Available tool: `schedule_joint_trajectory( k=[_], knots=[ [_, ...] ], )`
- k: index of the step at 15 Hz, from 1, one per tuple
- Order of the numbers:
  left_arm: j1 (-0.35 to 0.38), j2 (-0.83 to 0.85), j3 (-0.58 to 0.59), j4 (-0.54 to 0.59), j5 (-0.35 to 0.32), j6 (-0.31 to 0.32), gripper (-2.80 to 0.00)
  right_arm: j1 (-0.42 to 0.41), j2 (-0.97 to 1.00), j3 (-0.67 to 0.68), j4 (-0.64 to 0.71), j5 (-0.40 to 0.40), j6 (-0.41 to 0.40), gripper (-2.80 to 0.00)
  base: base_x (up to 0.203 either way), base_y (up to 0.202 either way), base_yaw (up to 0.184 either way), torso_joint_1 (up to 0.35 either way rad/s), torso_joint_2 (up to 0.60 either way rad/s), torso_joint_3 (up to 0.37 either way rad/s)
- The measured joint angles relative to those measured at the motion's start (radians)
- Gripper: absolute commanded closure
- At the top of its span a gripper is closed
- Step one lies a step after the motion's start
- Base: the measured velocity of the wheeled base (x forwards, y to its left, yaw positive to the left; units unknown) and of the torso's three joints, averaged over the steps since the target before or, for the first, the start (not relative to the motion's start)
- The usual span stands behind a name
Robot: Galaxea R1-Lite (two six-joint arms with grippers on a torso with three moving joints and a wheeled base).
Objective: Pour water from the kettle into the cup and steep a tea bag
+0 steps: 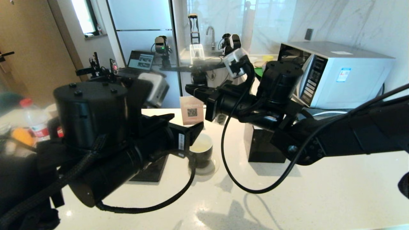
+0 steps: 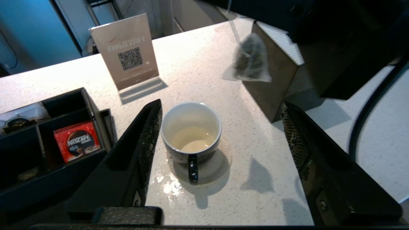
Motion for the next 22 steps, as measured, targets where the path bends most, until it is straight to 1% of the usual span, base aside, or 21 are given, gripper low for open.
schedule_joint_trajectory(
  k=[3,5,7,8,10,12,15,17,19,22],
  knots=[
    [0.026,-0.002,0.032,-0.008,0.002,0.003,-2.80,-0.006,-0.009,0.005,0.000,-0.001,0.000,0.00,0.000,0.000,0.000,0.000,0.00,0.000],
    [0.053,-0.008,0.064,-0.042,0.002,0.003,-2.80,-0.020,-0.021,0.016,0.001,-0.001,0.000,0.00,0.000,0.000,0.000,0.000,0.00,0.000],
    [0.084,-0.016,0.100,-0.081,0.000,0.003,-2.80,-0.027,-0.033,0.020,0.001,-0.033,0.000,0.00,0.000,0.000,0.000,0.000,0.00,0.000],
    [0.099,-0.021,0.123,-0.102,-0.001,0.003,0.00,-0.027,-0.039,0.022,0.002,-0.042,0.000,0.00,0.000,0.000,0.000,0.000,0.00,0.000],
    [0.117,-0.033,0.163,-0.136,-0.003,0.004,0.00,-0.026,-0.049,0.026,0.002,-0.044,0.000,0.00,0.000,0.000,0.000,0.000,0.00,0.000],
    [0.127,-0.046,0.213,-0.143,-0.001,0.002,0.00,-0.026,-0.057,0.029,0.005,-0.046,0.000,0.00,0.000,0.000,0.000,0.000,0.00,0.000],
    [0.146,-0.065,0.295,-0.202,0.002,-0.002,0.00,-0.027,-0.073,0.031,0.031,-0.089,-0.002,0.00,0.000,0.000,0.000,0.000,0.00,0.000],
    [0.160,-0.082,0.349,-0.233,0.002,-0.004,0.00,-0.029,-0.086,0.032,0.037,-0.098,-0.002,0.00,0.000,0.000,0.000,0.000,0.00,0.000],
    [0.182,-0.105,0.413,-0.259,0.002,-0.004,0.00,-0.028,-0.099,0.034,0.052,-0.100,-0.004,0.00,0.000,0.000,0.000,0.000,0.00,0.000],
    [0.237,-0.148,0.539,-0.289,0.002,-0.006,0.00,-0.027,-0.109,0.028,0.066,-0.100,-0.007,0.00,0.000,0.000,0.000,0.000,0.00,0.000]
  ],
)
